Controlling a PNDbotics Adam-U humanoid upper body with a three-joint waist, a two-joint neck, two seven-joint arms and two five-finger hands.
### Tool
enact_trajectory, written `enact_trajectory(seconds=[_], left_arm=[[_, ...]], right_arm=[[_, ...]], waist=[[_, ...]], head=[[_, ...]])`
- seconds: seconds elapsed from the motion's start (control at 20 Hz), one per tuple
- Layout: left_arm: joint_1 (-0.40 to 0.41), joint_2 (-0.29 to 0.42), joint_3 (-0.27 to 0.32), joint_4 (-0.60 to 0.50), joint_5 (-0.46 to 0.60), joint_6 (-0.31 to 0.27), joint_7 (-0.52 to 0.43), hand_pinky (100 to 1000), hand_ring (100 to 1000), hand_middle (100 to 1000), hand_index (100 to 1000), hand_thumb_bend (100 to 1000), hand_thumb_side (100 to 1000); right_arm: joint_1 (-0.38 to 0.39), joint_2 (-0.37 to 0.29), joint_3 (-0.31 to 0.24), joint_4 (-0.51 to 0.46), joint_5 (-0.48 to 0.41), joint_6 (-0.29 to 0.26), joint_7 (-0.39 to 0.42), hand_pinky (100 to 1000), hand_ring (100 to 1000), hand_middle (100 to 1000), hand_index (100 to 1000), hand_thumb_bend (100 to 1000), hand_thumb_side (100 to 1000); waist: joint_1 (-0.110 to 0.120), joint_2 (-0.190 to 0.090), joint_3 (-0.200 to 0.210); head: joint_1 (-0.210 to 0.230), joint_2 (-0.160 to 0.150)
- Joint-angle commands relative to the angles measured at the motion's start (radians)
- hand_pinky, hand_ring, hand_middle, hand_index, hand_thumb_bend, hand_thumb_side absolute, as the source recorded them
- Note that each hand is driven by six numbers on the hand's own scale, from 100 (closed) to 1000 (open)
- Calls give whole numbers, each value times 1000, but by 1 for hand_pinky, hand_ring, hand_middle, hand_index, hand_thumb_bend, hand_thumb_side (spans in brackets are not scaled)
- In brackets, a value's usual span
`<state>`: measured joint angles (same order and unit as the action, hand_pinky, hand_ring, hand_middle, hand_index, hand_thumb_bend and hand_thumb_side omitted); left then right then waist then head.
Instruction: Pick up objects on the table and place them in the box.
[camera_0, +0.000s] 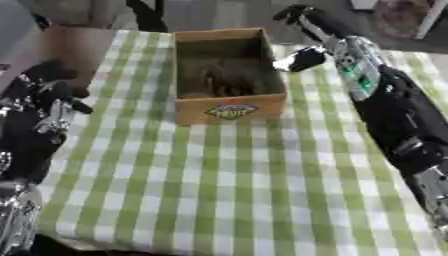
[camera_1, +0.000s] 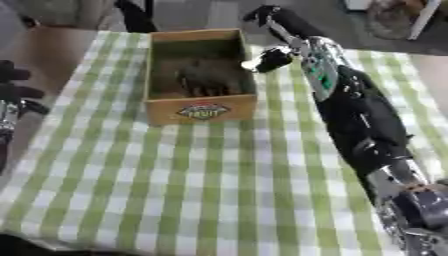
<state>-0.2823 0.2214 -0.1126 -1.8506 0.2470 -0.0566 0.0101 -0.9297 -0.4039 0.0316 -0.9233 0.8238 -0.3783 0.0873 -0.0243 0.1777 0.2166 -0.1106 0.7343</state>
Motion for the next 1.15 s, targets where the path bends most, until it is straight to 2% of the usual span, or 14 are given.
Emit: enact_trajectory(seconds=[0.05, 0.25, 0.55, 0.85, 1.15], left_arm=[[-6, 26, 18, -9, -11, -4, 15, 521, 607, 664, 779, 100, 174], [-2, 25, 23, -6, -13, -7, 22, 520, 610, 665, 779, 100, 176], [4, 26, 32, -4, -17, -10, 31, 523, 613, 668, 778, 100, 178], [8, 24, 34, -3, -17, -10, 34, 521, 612, 668, 777, 100, 185], [9, 21, 33, -3, -17, -10, 33, 522, 613, 668, 777, 100, 187]], right_arm=[[31, -51, -13, -103, -58, -1, -51, 716, 699, 712, 820, 521, 274], [131, -65, -39, -210, -124, 36, -116, 670, 662, 650, 776, 481, 179], [289, -27, -82, -369, -222, 107, -215, 638, 601, 596, 728, 444, 133], [425, 10, -55, -537, -325, 142, -308, 633, 581, 575, 714, 411, 130], [499, 40, -46, -696, -423, 219, -300, 634, 582, 576, 711, 405, 138]], waist=[[4, -13, -13], [9, -10, -51], [23, 0, -82], [33, 4, -110], [38, 8, -135]], head=[[20, 3], [31, 2], [37, -1], [15, -8], [5, -13]])
